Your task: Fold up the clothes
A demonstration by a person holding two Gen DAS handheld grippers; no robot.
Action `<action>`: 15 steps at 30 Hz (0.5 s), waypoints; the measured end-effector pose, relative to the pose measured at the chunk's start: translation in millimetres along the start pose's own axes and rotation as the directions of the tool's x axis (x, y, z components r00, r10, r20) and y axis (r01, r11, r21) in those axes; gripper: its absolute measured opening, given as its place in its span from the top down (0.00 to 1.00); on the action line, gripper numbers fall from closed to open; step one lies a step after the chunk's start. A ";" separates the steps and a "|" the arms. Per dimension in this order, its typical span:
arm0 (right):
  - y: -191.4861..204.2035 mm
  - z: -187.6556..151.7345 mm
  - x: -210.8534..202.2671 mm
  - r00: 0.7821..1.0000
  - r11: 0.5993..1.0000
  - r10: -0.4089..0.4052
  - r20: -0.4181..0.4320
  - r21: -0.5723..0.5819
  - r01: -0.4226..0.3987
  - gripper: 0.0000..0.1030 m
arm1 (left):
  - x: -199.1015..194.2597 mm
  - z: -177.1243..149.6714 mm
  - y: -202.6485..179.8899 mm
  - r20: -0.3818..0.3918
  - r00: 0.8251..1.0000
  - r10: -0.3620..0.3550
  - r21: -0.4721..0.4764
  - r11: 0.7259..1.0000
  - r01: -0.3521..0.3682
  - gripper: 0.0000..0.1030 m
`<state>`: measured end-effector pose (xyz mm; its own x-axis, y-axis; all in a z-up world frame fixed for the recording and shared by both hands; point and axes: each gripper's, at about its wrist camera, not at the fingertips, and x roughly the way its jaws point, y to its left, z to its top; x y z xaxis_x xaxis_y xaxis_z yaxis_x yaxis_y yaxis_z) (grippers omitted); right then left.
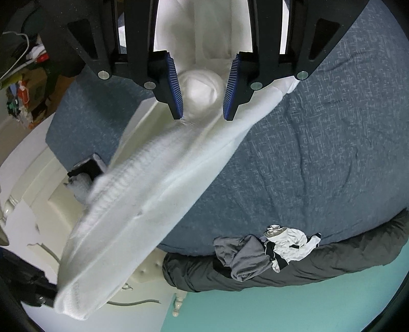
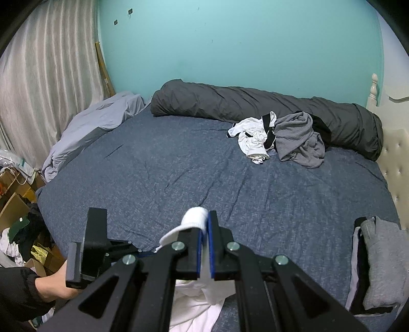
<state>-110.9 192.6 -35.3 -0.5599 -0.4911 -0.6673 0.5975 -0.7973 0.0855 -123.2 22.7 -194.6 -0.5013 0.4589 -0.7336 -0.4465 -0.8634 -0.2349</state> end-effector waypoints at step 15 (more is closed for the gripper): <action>-7.8 -2.5 5.0 1.000 1.000 0.000 -0.005 0.010 0.000 0.96 | 1.8 1.8 -19.3 0.019 0.996 -0.082 0.031 0.996 0.082 0.65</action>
<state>-116.9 197.3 -41.1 -0.5567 -0.4893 -0.6713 0.5918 -0.8007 0.0929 -116.9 40.6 -190.2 -0.4764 0.5323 -0.6997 -0.5089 -0.8160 -0.2743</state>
